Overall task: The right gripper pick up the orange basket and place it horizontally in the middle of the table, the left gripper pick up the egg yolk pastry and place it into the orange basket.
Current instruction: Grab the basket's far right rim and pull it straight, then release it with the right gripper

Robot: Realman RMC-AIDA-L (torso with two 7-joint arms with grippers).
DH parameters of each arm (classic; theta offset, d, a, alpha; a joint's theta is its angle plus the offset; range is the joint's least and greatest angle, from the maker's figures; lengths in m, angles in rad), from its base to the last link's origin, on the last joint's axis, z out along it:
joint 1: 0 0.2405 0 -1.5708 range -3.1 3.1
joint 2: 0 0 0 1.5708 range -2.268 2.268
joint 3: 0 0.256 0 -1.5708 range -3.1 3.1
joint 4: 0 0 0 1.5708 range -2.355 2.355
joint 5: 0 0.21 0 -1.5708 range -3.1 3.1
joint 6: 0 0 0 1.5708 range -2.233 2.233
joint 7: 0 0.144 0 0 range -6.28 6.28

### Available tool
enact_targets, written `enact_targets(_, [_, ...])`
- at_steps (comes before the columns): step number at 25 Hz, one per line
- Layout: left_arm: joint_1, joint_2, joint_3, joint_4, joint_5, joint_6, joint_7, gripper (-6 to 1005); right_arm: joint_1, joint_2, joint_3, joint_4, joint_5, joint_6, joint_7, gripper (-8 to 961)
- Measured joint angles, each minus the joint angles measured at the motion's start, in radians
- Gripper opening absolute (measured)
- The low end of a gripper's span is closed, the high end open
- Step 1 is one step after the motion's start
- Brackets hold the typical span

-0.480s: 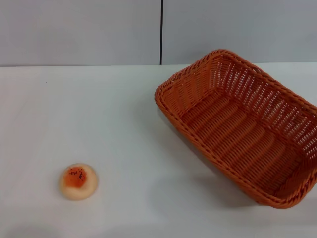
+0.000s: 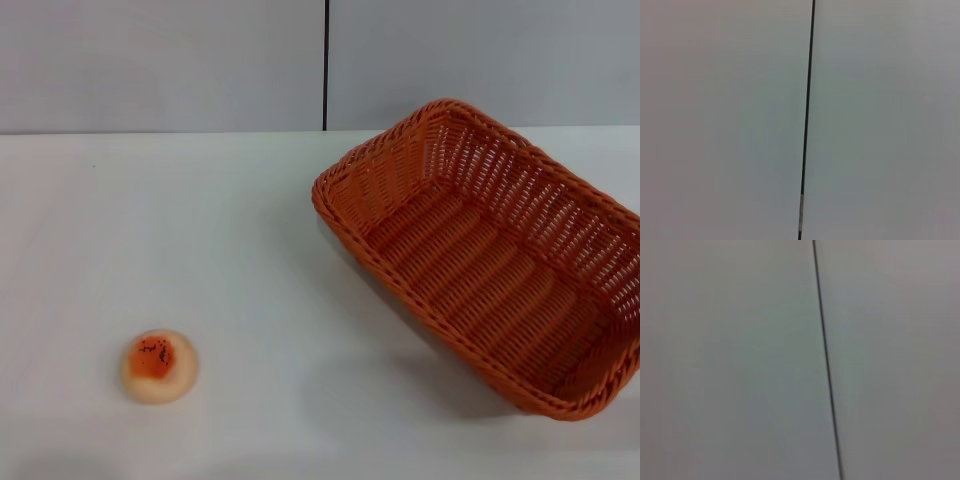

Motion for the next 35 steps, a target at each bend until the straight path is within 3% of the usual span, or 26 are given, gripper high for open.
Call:
enact_targets(5, [0.0, -0.001, -0.001, 0.005, 0.0, 0.002, 0.001, 781, -0.002, -0.004, -0.015, -0.097, -0.112, 0.018, 0.175, 754])
enact_targets(10, [-0.003, -0.001, 0.0, 0.008, 0.0, 0.005, 0.002, 781, -0.008, 0.002, -0.016, -0.344, -0.333, 0.026, 0.551, 754])
enact_targets(12, [-0.005, -0.001, 0.001, 0.008, 0.0, 0.006, 0.002, 781, -0.005, 0.002, -0.016, -0.471, -0.445, 0.039, 0.74, 755])
enact_targets(13, [-0.005, -0.001, 0.002, 0.009, 0.0, 0.007, 0.002, 781, 0.007, 0.003, -0.017, -0.598, -0.573, 0.053, 0.925, 755])
enact_targets(14, [-0.005, -0.001, 0.002, 0.009, 0.0, 0.007, 0.002, 781, 0.007, 0.003, -0.017, -0.598, -0.573, 0.053, 0.925, 755])
enact_targets(18, [-0.007, -0.002, 0.005, 0.014, 0.0, 0.011, 0.003, 781, 0.066, -0.003, -0.019, -0.865, -0.881, 0.027, 1.345, 755])
enact_targets(22, [-0.008, -0.002, 0.006, 0.02, 0.002, 0.012, 0.004, 781, 0.115, -0.009, -0.019, -1.006, -1.038, -0.043, 1.52, 750])
enact_targets(23, [-0.008, -0.002, 0.007, 0.023, 0.002, 0.012, 0.005, 782, 0.154, -0.022, -0.019, -1.068, -1.129, -0.093, 1.604, 748])
enact_targets(24, [-0.008, -0.002, 0.008, 0.026, 0.003, 0.012, 0.005, 782, 0.154, -0.022, -0.019, -1.068, -1.129, -0.093, 1.604, 746])
enact_targets(25, [-0.008, -0.002, 0.008, 0.027, 0.003, 0.012, 0.005, 782, 0.18, -0.034, -0.019, -1.086, -1.177, -0.123, 1.644, 743])
enact_targets(26, [-0.007, -0.003, 0.008, 0.029, 0.005, 0.012, 0.005, 782, 0.233, -0.062, -0.018, -1.09, -1.264, -0.177, 1.715, 741])
enact_targets(27, [-0.007, -0.003, 0.008, 0.029, 0.005, 0.012, 0.005, 782, 0.233, -0.062, -0.018, -1.09, -1.264, -0.177, 1.715, 739])
enact_targets(28, [-0.005, -0.004, 0.008, 0.035, 0.006, 0.012, 0.005, 782, 0.276, -0.076, -0.019, -1.086, -1.334, -0.21, 1.765, 736])
enact_targets(35, [0.003, -0.003, 0.008, 0.051, 0.008, 0.012, 0.005, 782, 0.345, -0.078, -0.1, -1.022, -1.454, -0.179, 1.812, 720])
